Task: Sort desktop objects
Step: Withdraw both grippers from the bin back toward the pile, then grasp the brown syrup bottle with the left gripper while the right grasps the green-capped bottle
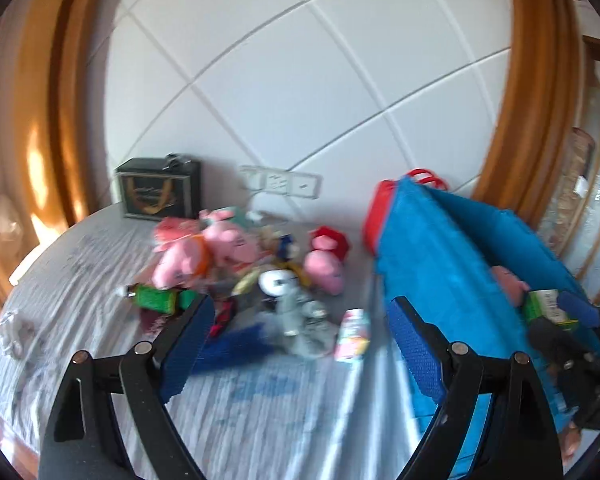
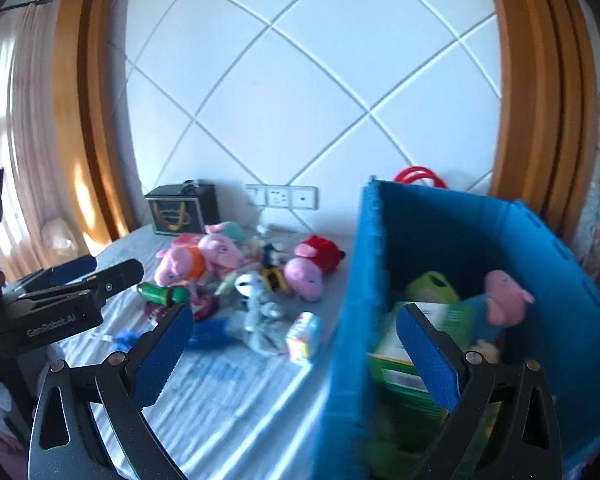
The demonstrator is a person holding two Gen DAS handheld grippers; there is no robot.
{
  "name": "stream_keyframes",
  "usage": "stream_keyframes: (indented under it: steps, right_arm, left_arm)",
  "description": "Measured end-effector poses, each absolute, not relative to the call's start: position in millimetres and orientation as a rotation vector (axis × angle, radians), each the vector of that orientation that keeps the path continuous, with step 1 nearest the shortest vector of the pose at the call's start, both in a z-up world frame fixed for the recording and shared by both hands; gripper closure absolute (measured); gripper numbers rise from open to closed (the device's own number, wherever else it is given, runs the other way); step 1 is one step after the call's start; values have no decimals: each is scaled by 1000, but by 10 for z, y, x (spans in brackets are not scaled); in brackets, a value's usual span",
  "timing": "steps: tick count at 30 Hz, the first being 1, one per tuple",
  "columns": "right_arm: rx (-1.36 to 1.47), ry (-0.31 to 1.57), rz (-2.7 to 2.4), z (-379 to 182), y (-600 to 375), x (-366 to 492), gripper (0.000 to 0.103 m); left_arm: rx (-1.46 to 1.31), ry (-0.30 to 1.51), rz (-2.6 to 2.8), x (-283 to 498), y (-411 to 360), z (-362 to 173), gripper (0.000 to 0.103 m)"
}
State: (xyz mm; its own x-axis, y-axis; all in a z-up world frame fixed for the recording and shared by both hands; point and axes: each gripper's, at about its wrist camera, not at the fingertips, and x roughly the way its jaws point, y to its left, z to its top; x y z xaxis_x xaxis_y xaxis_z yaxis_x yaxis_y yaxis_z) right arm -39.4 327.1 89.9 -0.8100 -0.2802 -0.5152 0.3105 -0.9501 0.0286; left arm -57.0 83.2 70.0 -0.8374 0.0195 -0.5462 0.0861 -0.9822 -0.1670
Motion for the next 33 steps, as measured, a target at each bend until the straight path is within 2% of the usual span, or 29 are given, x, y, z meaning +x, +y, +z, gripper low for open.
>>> stream_keyframes:
  steps: [10,14,24,33]
  right_arm:
    - [935,38,-2706,368,2254,-877,0]
    - [1061,-4,-2680,31,2093,-1097,0]
    - [1310,36,-2643,-684,1856,-1590,0]
    - [1418,60,-2540,-1183,1446,-2139,0]
  left_arm:
    - [1073,231,-2779,-809,-537,0,14]
    - [1168,220,-2749,-934,-814,-326,14]
    - [1384,283,-2617,-1432,-1375,-1089,14]
    - [1424,257,-2553,-2056,-1746,-1417,14]
